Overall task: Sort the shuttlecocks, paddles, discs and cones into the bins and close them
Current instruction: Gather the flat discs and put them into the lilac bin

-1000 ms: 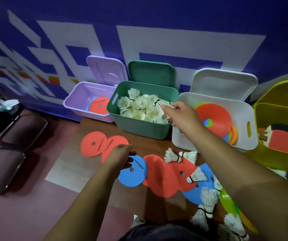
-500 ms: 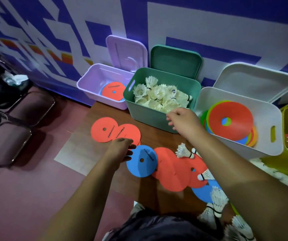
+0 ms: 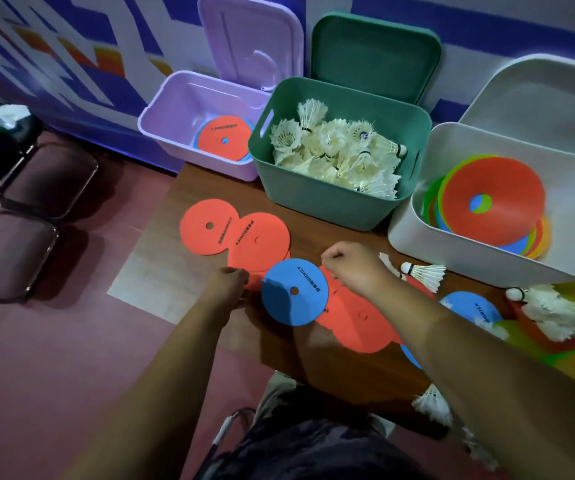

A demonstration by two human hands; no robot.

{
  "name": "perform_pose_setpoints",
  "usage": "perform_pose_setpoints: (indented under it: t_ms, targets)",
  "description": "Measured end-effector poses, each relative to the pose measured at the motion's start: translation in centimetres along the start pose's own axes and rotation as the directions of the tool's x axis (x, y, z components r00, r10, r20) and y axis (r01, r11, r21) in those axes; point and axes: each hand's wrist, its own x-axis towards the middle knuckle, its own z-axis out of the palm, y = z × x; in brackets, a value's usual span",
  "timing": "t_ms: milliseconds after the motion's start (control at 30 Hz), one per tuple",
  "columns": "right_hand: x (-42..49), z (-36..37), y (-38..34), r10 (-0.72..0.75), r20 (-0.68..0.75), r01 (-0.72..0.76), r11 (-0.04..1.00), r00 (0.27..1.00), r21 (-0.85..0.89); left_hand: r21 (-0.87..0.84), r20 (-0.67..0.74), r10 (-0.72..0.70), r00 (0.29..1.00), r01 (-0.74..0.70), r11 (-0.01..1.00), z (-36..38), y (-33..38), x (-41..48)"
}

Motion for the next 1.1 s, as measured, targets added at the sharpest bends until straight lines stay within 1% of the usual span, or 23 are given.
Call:
perform_pose_setpoints:
  t_ms: [133,267,333,400,500,600,733,833,933,1000,1100]
  targets:
    - [2.6,2.2,0.0,0.016,0.005,-0.016,0.998,1.0,-0.066,0.005,-0.006,0.016,1.0,-0.016,1.0,-1.9,0.7,1.9]
    - [4.3,4.5,0.1,-0.001,-0.016,-0.002,0.987,1.0,-0.16,0.007,-0.062,0.026,0.998,-0.025,1.0,-3.9,1.6,4.7]
    - [4.9,5.4,0.3,-0.014,-0.009,0.012,0.971,1.0,-0.238,0.035,-0.09,0.039,0.995,-0.036,0.999,-4.8,1.9,6.1]
    - [5.4,6.2,0.4,-0.009,0.005,0.01,0.946,1.0,-0.323,0.118,-0.164,0.064,0.984,-0.045,0.992,-5.8,2.3,8.0]
    - [5.6,7.0,0.1,-0.023,0.007,0.024,0.884,1.0,-0.466,0.281,-0.298,0.086,0.951,0.001,0.96,-6.8,3.2,9.8]
    - [5.7,7.3,-0.2,-0.037,0.003,0.033,0.839,0.999,-0.543,0.31,-0.374,0.075,0.924,0.048,0.95,-6.9,4.5,10.1]
    - [6.0,7.3,-0.4,-0.016,0.018,0.023,0.823,1.0,-0.568,0.247,-0.43,0.015,0.903,0.102,0.964,-7.1,4.8,11.3]
    - [6.1,7.1,-0.3,-0.02,0.023,0.03,0.82,1.0,-0.572,0.23,-0.434,0.008,0.901,0.103,0.968,-7.3,5.2,11.9]
    - [6.1,7.1,-0.1,-0.003,0.022,0.015,0.815,1.0,-0.58,0.171,-0.447,-0.024,0.894,0.112,0.979,-7.8,5.5,12.2]
    - [6.0,7.0,0.0,0.012,0.031,0.007,0.833,0.999,-0.552,0.199,-0.427,0.036,0.904,0.054,0.979,-8.3,5.6,12.5]
    - [5.6,6.5,0.0,0.021,0.053,0.006,0.884,0.998,-0.467,0.26,-0.367,0.144,0.919,-0.047,0.964,-8.8,5.5,12.3]
